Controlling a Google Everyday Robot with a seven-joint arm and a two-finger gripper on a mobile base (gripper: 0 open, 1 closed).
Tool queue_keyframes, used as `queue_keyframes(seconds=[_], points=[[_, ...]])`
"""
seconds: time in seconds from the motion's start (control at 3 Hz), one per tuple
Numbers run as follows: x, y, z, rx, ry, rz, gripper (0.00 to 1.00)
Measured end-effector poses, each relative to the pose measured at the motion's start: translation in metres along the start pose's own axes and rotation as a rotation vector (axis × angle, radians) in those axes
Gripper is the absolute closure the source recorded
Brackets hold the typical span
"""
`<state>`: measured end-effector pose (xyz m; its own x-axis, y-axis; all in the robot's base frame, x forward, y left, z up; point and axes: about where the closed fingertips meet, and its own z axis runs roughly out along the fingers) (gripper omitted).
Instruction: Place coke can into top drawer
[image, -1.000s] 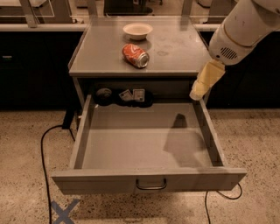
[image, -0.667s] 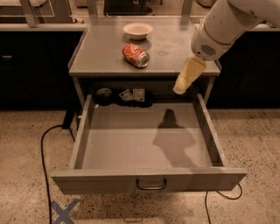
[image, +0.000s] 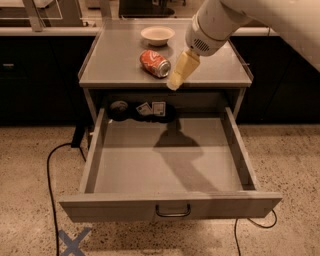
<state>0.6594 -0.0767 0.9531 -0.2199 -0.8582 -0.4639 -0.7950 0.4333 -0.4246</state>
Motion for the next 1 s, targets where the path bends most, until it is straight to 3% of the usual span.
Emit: queue_keyframes(seconds=[0.33, 1.0], points=[[-0.021, -0.015, 0.011, -0.019, -0.068, 0.05, 0.0], [-0.032, -0.017, 0.029, -0.029, -0.104, 0.043, 0.0]])
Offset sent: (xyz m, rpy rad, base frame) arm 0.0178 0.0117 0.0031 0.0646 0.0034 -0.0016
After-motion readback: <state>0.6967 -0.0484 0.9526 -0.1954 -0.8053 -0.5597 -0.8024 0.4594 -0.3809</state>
